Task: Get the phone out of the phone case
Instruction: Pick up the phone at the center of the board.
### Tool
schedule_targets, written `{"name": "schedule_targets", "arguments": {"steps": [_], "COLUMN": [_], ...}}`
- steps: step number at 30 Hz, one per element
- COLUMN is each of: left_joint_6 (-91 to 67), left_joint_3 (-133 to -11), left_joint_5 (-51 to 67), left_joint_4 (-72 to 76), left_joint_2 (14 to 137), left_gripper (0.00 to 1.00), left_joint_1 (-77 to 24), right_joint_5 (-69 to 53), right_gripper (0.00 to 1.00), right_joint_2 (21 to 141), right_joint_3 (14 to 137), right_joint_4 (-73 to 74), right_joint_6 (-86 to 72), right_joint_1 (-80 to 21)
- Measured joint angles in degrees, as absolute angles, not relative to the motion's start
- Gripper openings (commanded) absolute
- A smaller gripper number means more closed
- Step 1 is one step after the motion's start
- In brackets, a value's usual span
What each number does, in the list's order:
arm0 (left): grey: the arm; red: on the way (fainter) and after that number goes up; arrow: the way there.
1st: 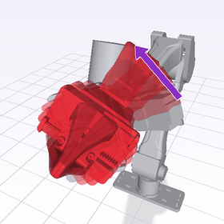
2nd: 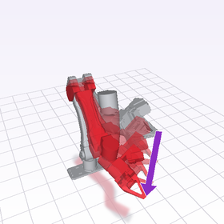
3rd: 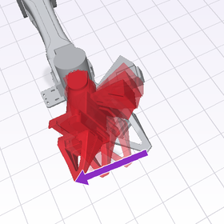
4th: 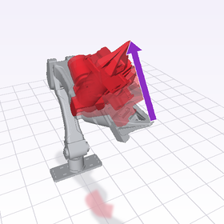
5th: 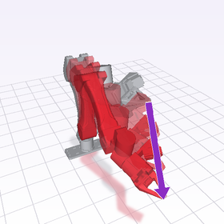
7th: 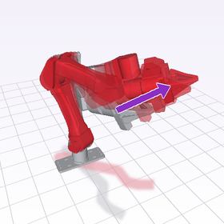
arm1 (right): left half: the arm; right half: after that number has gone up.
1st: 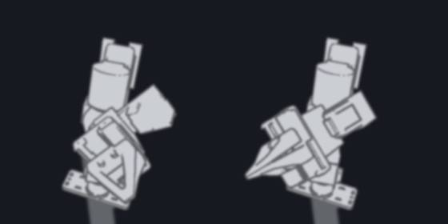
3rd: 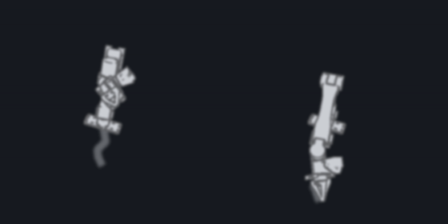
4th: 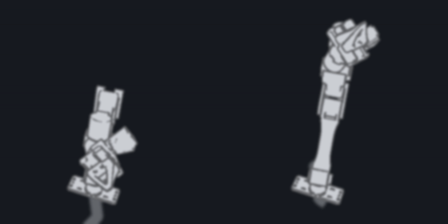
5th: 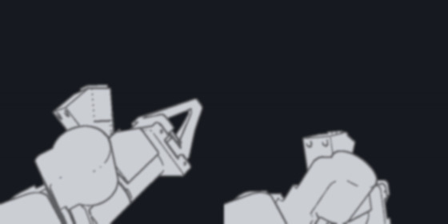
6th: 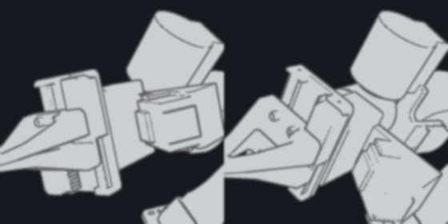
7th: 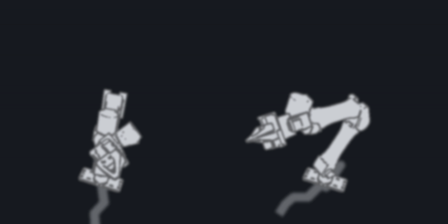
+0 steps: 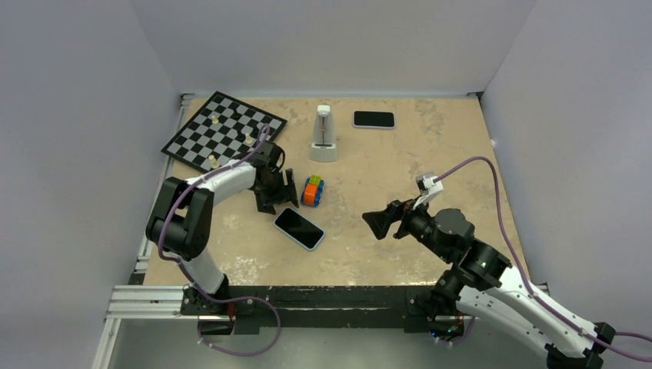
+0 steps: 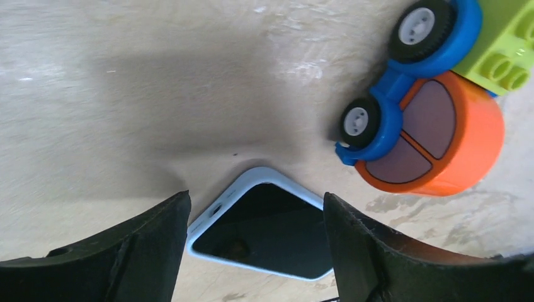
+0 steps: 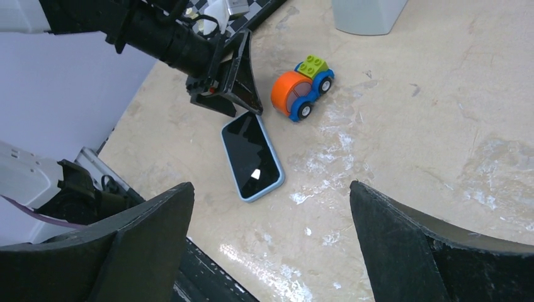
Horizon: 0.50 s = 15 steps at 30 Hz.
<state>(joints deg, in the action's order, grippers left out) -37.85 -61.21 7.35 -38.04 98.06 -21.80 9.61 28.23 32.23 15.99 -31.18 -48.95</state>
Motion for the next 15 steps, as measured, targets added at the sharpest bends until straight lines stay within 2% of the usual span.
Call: {"name": "schedule_targets", "arguments": {"steps": [8, 15], "left_joint_6": [-42.26, -45.91], "left_joint_3": [-46.92, -38.37], "left_joint_5": [17.93, 21.15], "left_joint_4": [-25.47, -28.21], "left_joint_2": [89.23, 79.9], "left_gripper": [0.8, 0.81], "left_joint_1": [-22.22, -27.11], "right_joint_5": [9.91, 9.34], "right_gripper": [0.98, 0.98], "right_joint_2": [27.11, 29.8], "right_joint_3": [32.25, 32.8], "right_joint_4": [16.53, 16.53], "right_joint_6": [-31.38, -31.48], "right_joint_1": [-48.95, -48.95]}}
